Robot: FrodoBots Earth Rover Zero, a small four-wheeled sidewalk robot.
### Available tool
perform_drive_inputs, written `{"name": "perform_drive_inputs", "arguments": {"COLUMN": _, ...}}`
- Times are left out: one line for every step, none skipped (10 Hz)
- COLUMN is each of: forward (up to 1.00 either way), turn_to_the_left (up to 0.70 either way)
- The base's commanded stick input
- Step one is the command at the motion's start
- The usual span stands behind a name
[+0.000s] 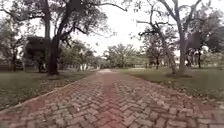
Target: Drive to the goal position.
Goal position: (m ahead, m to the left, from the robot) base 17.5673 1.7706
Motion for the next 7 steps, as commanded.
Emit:
{"name": "perform_drive_inputs", "arguments": {"forward": 0.7, "turn_to_the_left": 0.0}}
{"name": "perform_drive_inputs", "arguments": {"forward": 0.7, "turn_to_the_left": 0.0}}
{"name": "perform_drive_inputs", "arguments": {"forward": 0.7, "turn_to_the_left": 0.0}}
{"name": "perform_drive_inputs", "arguments": {"forward": 0.7, "turn_to_the_left": 0.0}}
{"name": "perform_drive_inputs", "arguments": {"forward": 0.7, "turn_to_the_left": 0.0}}
{"name": "perform_drive_inputs", "arguments": {"forward": 0.7, "turn_to_the_left": 0.0}}
{"name": "perform_drive_inputs", "arguments": {"forward": 0.7, "turn_to_the_left": 0.0}}
